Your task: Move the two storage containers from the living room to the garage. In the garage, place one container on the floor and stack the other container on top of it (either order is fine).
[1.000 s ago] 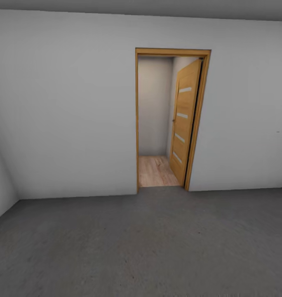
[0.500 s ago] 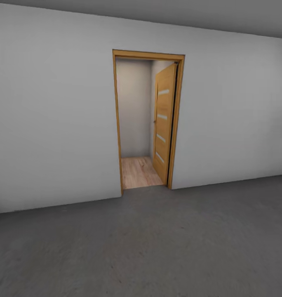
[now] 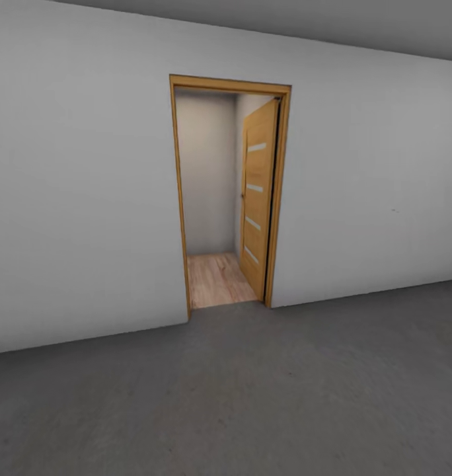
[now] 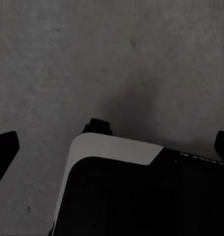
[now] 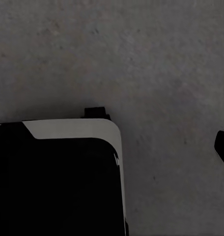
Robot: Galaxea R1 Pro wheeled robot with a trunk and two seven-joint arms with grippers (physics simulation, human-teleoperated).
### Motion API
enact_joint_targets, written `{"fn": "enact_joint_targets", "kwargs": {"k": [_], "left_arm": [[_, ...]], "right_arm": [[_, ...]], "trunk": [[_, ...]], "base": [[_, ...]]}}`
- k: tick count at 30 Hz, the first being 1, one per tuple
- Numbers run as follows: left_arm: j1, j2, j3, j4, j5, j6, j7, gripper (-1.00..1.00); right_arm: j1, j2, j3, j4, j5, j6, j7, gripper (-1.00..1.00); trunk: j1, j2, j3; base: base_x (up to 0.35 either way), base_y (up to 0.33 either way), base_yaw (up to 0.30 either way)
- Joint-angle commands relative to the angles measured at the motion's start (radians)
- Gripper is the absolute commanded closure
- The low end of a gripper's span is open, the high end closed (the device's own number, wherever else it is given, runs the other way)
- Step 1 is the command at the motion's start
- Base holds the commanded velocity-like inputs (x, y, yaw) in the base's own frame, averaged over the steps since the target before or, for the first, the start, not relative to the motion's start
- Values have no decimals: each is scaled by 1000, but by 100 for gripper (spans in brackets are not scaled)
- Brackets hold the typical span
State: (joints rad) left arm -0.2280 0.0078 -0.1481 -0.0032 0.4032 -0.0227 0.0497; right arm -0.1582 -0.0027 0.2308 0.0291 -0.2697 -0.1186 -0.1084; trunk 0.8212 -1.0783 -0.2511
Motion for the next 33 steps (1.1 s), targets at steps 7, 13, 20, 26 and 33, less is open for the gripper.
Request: {"fn": "enact_joint_targets", "kwargs": {"k": [7,13,20,26,33], "left_arm": [[-1,0,-9,0,9,-5,2,-100],[-1,0,-9,0,9,-8,2,-100],[-1,-1,-10,0,9,-9,2,-100],[-1,-1,-10,0,9,-8,2,-100],[-1,-3,-10,0,9,-9,2,-100]], "right_arm": [[-1,1,8,3,-8,-9,-1,-100],[-1,4,7,1,-4,-13,-2,-100],[-1,12,5,-3,-2,-14,-2,-100],[-1,11,5,-3,-5,-13,-1,-100],[-1,11,8,-3,-3,-13,-2,-100]], "trunk": [[1,-1,-1],[1,-1,-1],[1,-1,-1],[1,-1,-1],[1,-1,-1]], "base": [[323,0,-1],[323,0,0],[324,0,0],[324,0,0],[324,0,0]]}}
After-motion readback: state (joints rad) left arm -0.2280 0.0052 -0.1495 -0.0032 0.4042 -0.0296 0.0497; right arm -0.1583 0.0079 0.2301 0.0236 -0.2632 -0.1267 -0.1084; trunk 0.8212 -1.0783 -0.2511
